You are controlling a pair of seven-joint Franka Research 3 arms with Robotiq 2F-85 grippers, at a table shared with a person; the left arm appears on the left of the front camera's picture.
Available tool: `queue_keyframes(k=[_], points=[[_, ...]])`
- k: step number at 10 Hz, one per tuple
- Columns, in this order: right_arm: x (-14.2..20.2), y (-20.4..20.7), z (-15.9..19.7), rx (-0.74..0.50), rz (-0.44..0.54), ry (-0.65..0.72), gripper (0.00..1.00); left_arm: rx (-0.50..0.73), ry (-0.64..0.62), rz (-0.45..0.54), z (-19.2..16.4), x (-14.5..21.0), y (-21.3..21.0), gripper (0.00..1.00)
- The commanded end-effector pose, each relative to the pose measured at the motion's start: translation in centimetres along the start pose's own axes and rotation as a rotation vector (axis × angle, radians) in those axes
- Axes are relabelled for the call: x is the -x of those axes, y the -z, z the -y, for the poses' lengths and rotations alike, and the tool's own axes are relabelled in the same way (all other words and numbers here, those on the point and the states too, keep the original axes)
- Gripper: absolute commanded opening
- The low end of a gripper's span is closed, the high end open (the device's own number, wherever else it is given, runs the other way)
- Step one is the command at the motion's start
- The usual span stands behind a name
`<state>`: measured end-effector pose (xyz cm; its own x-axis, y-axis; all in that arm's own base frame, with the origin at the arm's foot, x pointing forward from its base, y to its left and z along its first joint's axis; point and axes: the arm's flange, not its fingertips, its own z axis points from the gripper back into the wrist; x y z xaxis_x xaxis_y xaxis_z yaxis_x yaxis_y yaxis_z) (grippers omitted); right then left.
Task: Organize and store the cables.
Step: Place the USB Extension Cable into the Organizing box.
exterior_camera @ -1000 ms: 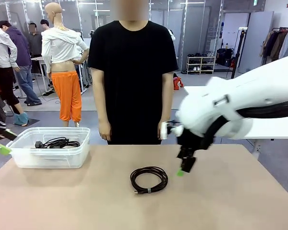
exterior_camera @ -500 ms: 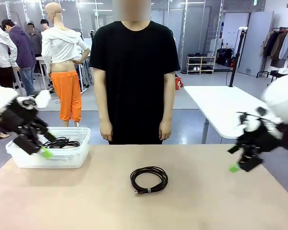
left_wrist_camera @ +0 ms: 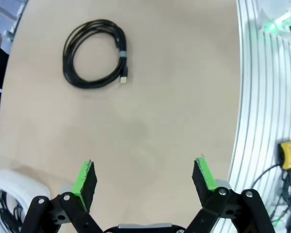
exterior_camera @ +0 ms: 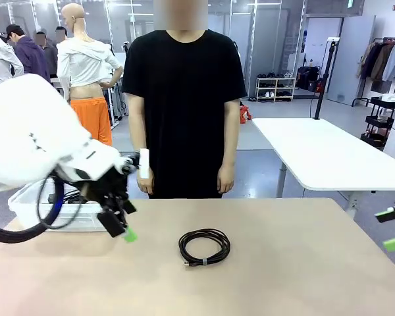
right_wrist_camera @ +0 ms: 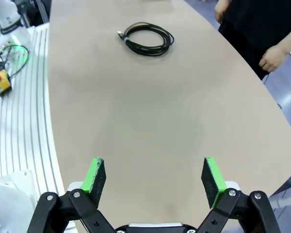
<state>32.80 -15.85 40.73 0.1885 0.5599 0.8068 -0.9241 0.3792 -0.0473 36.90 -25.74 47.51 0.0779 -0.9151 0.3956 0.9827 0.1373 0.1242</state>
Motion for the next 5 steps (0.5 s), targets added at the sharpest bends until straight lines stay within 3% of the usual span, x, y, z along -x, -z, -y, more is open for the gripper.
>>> queue_keyframes(k=[1,3,5], points=[[2.6,-1.5,0.4,-0.02,0.101,-0.001,1.0,-0.046,0.031,-0.072,-0.2,-3.1,2.1,1.0],[5.2,-2.9,-0.4,-0.073,0.235,0.005,1.0,-0.058,0.084,-0.103,0.5,-6.2,4.5,1.0],[6.7,-3.4,-0.6,-0.048,0.281,0.025,1.0,-0.031,0.132,-0.1,-0.3,-8.0,6.5,1.0]])
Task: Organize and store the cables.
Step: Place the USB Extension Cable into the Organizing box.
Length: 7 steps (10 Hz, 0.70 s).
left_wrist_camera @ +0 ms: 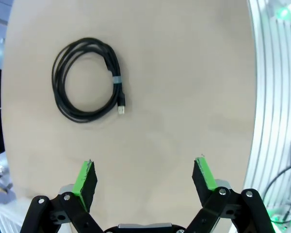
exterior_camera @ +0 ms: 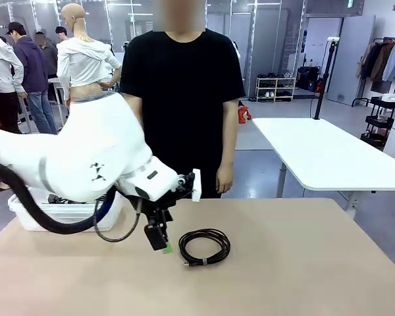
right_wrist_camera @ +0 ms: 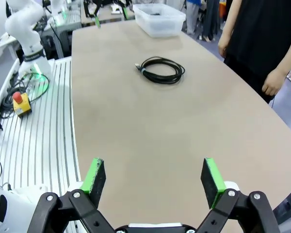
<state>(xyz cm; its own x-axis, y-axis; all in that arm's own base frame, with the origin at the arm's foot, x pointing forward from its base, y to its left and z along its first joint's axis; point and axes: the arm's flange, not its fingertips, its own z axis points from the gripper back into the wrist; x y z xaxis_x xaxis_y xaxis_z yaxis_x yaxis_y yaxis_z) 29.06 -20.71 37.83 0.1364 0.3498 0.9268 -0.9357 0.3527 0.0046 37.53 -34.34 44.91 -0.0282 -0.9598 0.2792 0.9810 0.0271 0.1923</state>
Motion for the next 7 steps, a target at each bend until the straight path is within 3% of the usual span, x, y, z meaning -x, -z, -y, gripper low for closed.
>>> queue_keyframes(k=[1,2,7], points=[[1.1,-0.6,1.1,0.0,0.038,-0.001,1.0,-0.013,0.013,0.004,-1.6,-1.4,1.3,1.0],[0.0,0.0,0.0,0.0,0.0,0.0,1.0,0.003,-0.002,0.02,-1.8,-1.5,1.9,1.0],[0.0,0.0,0.0,0.0,0.0,0.0,1.0,0.006,0.011,0.0,-0.6,-0.7,0.9,1.0]])
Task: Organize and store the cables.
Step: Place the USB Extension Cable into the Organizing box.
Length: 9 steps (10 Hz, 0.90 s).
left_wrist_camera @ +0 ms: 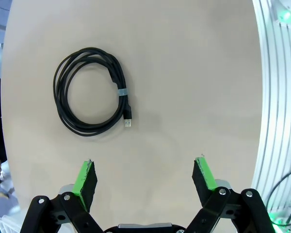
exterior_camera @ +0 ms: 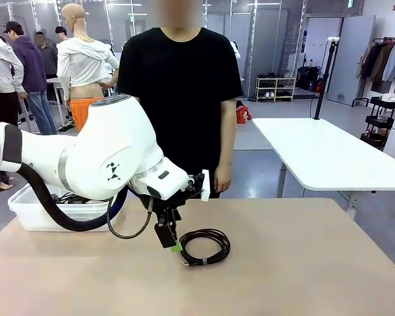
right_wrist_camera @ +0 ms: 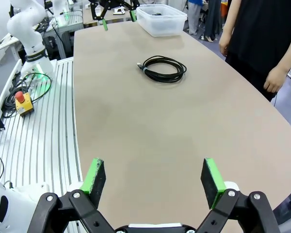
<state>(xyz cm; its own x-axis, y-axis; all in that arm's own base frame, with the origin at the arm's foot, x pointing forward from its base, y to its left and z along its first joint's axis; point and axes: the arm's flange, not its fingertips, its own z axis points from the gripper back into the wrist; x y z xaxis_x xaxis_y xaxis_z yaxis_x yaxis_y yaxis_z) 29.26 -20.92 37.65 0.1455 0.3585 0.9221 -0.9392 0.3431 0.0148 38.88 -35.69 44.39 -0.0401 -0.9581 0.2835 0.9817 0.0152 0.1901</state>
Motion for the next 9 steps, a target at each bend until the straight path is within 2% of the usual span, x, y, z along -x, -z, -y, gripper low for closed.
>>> queue_keyframes(k=[1,3,4,5,6,7,9], points=[[-0.2,0.0,-0.3,0.013,0.012,-0.006,1.0,0.0,0.0,-0.007,0.6,0.4,-0.2,1.0],[-0.2,0.0,-0.3,0.013,0.012,-0.006,1.0,0.0,0.0,0.0,0.0,0.0,0.0,1.0],[-0.2,0.0,-0.3,0.013,0.012,-0.006,1.0,0.034,-0.009,-0.081,-0.7,-2.4,1.2,1.0],[-0.2,0.0,-0.3,0.013,0.012,-0.006,1.0,-0.01,-0.085,-0.171,-1.4,-4.3,2.9,1.0],[-0.2,0.0,-0.3,0.013,0.012,-0.006,1.0,0.017,-0.067,-0.192,-1.7,-5.9,4.6,1.0],[-0.2,0.0,-0.3,0.013,0.012,-0.006,1.0,0.004,-0.088,-0.254,-2.0,-6.8,6.0,1.0],[-0.2,0.0,-0.3,0.013,0.012,-0.006,1.0,0.026,-0.116,-0.259,-3.4,-7.4,8.3,1.0]])
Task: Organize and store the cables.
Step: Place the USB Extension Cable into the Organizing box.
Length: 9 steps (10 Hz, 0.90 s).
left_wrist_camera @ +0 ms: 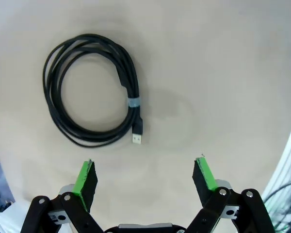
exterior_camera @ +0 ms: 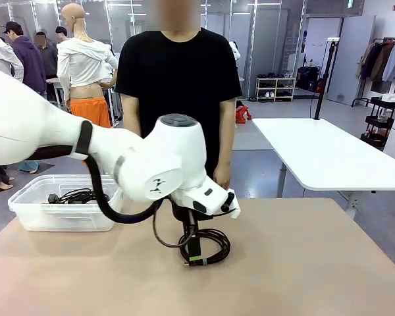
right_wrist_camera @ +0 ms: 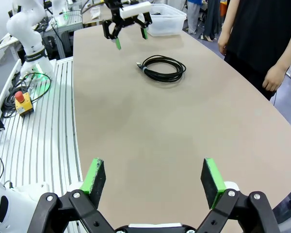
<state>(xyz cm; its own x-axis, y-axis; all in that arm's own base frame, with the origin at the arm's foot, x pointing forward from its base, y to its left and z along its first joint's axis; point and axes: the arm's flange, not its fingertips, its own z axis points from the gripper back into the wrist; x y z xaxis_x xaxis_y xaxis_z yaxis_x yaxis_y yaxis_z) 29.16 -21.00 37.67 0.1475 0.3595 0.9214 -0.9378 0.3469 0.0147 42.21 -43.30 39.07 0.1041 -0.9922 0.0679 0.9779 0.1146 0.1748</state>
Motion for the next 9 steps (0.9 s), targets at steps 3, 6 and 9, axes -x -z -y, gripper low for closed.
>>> queue_keyframes(k=[3,6,9], points=[[-0.2,0.2,-0.2,0.01,0.014,-0.007,1.0,0.076,0.013,-0.055,-2.2,-3.3,3.0,1.0],[-0.2,0.2,-0.2,0.01,0.014,-0.007,1.0,0.117,0.057,-0.077,-3.1,-4.0,6.0,1.0],[-0.2,0.2,-0.2,0.01,0.014,-0.007,1.0,0.127,0.125,-0.067,-3.9,-4.2,8.0,1.0]])
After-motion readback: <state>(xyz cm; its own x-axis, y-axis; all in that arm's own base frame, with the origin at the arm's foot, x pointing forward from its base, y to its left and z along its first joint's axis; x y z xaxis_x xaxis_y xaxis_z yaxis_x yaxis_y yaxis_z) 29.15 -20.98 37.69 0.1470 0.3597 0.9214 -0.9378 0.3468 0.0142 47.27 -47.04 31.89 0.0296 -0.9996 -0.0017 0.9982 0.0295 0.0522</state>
